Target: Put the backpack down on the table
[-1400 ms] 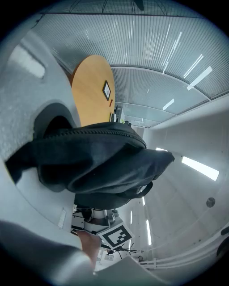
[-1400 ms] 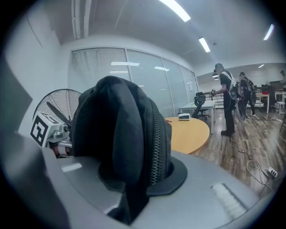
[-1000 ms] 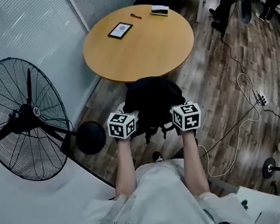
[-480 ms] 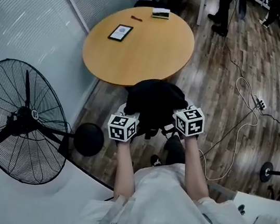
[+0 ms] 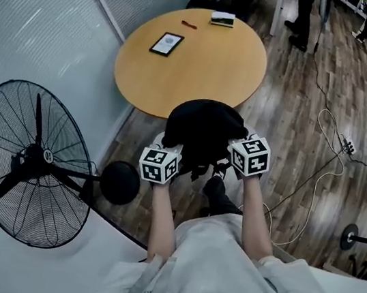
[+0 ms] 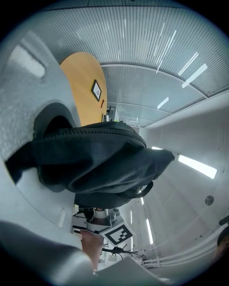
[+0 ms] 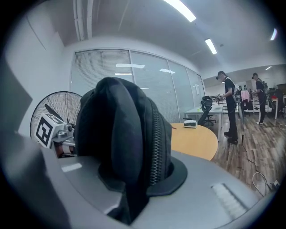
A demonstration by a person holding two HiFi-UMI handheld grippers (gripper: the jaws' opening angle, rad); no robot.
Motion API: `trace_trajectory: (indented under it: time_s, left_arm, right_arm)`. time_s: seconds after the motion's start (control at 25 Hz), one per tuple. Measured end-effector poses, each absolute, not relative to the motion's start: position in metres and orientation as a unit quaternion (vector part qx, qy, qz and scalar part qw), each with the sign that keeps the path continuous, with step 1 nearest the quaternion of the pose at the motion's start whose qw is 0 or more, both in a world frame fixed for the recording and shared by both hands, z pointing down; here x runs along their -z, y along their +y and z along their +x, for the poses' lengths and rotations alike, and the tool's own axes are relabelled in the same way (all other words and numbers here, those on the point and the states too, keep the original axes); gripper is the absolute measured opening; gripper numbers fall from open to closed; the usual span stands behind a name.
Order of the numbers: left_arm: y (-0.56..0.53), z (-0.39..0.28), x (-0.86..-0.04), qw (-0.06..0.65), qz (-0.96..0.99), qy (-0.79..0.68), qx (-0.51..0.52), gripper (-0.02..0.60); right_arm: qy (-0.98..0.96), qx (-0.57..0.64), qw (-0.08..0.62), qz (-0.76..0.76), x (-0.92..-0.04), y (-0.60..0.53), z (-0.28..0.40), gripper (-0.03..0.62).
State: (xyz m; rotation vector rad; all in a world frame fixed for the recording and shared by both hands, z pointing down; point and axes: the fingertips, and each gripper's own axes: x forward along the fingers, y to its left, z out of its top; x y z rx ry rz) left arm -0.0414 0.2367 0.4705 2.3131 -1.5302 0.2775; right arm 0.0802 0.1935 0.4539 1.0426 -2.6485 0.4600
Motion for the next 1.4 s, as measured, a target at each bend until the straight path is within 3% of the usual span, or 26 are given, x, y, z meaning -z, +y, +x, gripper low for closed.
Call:
trace_trajectory:
  time_s: [0.92,1.4]
  left_arm:
    - [-0.024,-0.087,-0.442,0.144,0.818,-0.546,-0.11,0.064]
    - [-0.073,-0.088,-0.469,0.144,0.817,-0.548,-0.107,0.064]
  right_arm:
    - [-0.916,-0.159,0.097,0.355,-0.43,-0.064,0.036,0.055]
    - [-0.916,-0.159,0.103,0.353,-0.455,-0.113,0.036,0.055]
